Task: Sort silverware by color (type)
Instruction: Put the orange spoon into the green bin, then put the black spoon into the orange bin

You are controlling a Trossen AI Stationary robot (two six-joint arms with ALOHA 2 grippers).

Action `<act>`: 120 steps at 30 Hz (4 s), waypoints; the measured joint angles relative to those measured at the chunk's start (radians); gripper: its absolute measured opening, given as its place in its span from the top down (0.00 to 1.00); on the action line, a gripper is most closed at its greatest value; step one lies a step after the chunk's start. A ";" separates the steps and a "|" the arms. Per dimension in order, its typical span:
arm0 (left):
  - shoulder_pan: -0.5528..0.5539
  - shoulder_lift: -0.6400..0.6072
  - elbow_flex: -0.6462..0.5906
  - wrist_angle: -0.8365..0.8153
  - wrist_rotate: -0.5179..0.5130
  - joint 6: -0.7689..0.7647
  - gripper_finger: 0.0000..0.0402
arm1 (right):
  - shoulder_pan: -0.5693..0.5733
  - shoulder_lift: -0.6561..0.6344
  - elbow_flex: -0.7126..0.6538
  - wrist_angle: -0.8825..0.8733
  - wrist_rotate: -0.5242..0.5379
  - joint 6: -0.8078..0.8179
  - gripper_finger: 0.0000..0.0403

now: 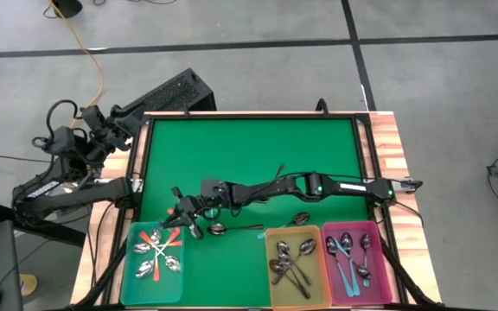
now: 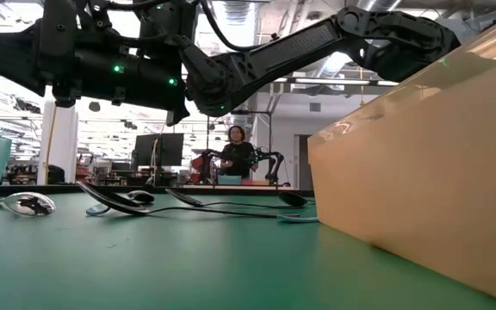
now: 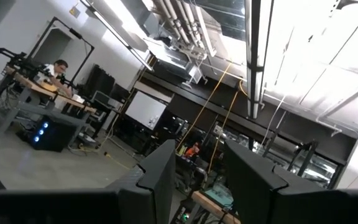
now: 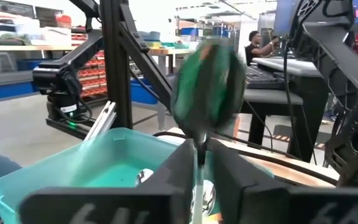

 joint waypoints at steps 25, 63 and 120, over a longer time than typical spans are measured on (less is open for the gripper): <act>0.000 0.000 0.000 0.001 0.116 0.047 0.70 | -0.078 -0.373 0.004 -0.663 0.374 -0.312 0.64; 0.000 0.000 0.000 -0.137 0.173 0.209 0.70 | -0.174 -0.593 -0.023 -1.852 0.642 -0.008 0.67; -0.003 0.002 0.001 -0.234 0.298 0.201 0.70 | -0.071 -1.241 -1.293 -0.708 0.650 -0.001 0.67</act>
